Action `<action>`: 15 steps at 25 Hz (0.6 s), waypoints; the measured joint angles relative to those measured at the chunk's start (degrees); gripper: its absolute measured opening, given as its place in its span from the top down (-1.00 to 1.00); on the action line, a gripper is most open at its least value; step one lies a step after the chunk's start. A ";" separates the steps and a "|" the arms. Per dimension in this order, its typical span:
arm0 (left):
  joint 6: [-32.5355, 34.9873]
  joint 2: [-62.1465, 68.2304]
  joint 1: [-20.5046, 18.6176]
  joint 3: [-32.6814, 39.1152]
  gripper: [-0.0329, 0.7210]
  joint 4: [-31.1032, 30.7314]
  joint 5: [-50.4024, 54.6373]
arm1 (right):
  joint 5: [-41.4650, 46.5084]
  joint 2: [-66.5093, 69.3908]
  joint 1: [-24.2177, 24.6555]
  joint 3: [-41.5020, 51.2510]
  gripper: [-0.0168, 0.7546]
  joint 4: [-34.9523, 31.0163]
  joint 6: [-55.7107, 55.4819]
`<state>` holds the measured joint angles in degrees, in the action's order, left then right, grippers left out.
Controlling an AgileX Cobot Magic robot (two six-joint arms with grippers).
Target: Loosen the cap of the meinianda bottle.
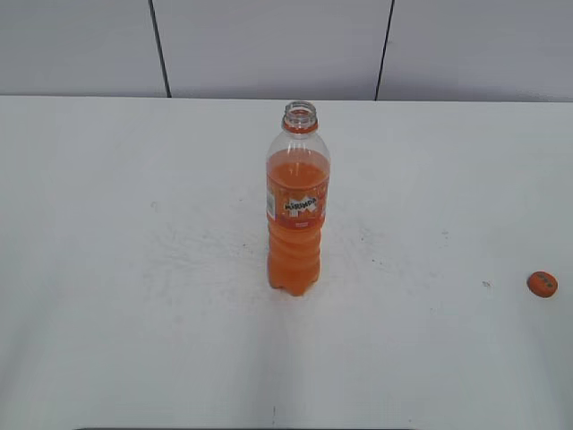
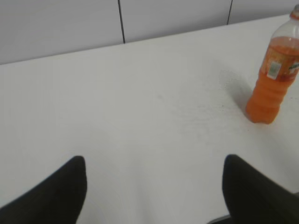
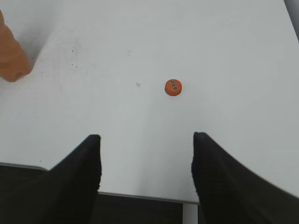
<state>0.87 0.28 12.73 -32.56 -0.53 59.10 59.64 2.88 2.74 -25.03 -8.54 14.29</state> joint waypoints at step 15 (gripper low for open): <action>0.44 -0.65 -2.05 0.00 -0.53 4.35 0.16 | -0.51 -3.32 0.00 0.02 -0.24 -0.66 0.27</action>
<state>1.31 -0.37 10.68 -32.56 3.82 59.26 59.13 -0.44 2.74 -25.01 -9.20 14.56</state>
